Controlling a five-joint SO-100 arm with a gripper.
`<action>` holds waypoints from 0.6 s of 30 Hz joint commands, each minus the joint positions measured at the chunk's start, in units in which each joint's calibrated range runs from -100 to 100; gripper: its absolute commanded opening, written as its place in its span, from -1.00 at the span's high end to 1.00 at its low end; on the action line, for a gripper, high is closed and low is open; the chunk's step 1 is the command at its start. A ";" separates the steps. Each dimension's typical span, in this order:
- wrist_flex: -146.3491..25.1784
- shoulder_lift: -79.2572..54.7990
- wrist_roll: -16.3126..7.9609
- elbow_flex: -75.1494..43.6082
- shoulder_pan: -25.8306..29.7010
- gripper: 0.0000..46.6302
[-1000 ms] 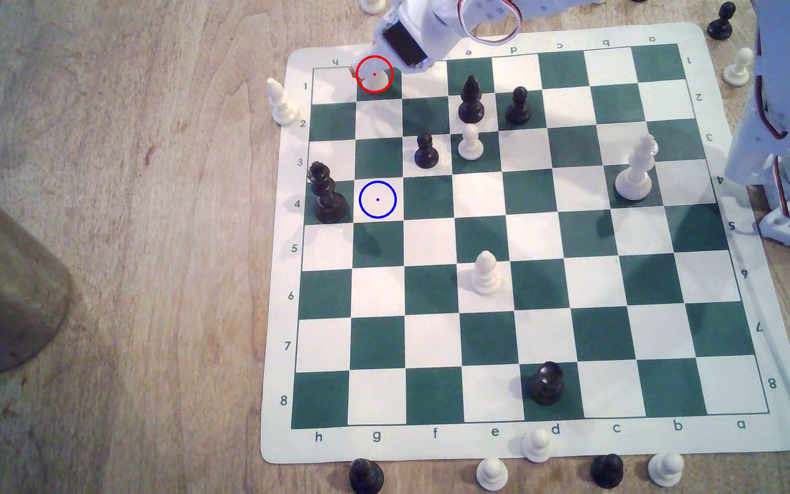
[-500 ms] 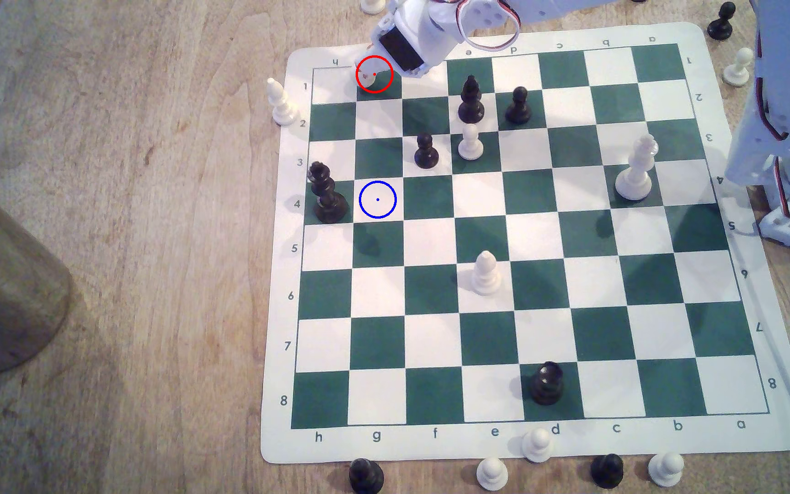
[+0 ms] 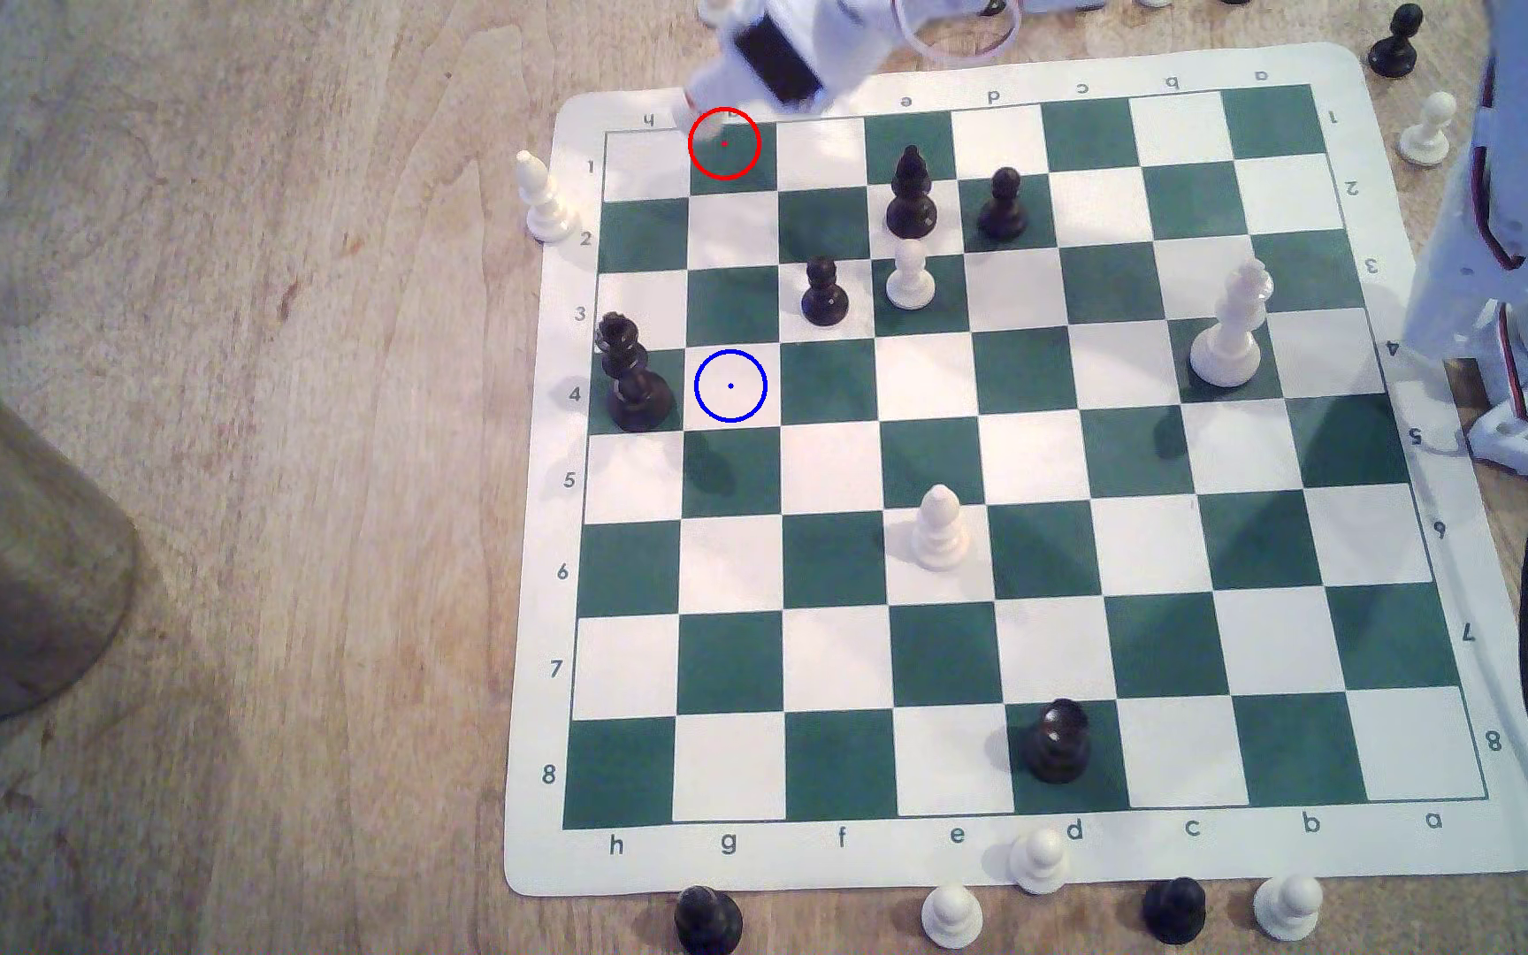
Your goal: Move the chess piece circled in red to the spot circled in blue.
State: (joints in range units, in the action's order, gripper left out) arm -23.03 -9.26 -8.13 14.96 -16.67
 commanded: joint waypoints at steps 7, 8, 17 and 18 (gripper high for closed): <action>-20.79 16.22 0.68 -11.69 8.81 0.94; -22.59 15.46 0.78 -13.42 9.51 0.94; -35.12 3.83 1.66 -29.19 15.06 0.98; -36.35 2.81 1.81 -30.64 15.38 0.98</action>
State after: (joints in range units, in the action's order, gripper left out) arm -55.70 -4.99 -6.72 -5.20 -2.88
